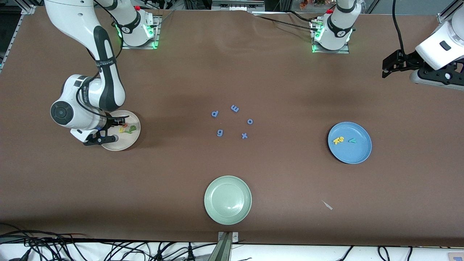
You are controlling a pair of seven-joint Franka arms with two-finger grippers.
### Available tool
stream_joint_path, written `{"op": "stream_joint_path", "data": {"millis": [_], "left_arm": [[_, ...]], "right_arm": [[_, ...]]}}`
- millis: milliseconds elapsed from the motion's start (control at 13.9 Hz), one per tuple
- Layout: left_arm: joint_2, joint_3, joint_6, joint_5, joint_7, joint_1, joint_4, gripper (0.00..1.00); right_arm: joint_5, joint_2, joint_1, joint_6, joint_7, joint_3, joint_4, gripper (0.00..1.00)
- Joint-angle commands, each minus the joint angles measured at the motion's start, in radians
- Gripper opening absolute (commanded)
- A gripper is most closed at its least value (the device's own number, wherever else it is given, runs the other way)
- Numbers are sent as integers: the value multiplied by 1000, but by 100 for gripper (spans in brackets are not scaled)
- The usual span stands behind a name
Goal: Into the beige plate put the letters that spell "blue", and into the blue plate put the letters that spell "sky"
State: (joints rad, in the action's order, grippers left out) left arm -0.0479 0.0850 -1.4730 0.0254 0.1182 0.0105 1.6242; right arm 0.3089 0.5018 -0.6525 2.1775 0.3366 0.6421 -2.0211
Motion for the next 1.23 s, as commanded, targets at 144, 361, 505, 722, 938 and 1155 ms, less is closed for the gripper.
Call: {"op": "stream_joint_path", "data": {"millis": [144, 361, 505, 722, 938, 1155], "left_arm": [[16, -1, 25, -12, -12, 2, -35, 100], [17, -1, 25, -18, -12, 5, -35, 100], [17, -1, 25, -25, -12, 6, -35, 100], [17, -1, 25, -25, -12, 6, -35, 100], [17, -2, 25, -27, -12, 6, -35, 100], [17, -2, 25, -27, -12, 6, -35, 100]], "right_arm": [[-7, -9, -50, -108, -74, -10, 94, 100], [-7, -9, -62, -215, -117, -10, 179, 100], [-7, -5, -67, -274, -119, -12, 220, 100], [-1, 0, -72, -301, -139, -12, 260, 100], [-16, -53, -50, -320, -209, -51, 268, 100], [-161, -172, 106, -364, -234, -235, 259, 100]]}}
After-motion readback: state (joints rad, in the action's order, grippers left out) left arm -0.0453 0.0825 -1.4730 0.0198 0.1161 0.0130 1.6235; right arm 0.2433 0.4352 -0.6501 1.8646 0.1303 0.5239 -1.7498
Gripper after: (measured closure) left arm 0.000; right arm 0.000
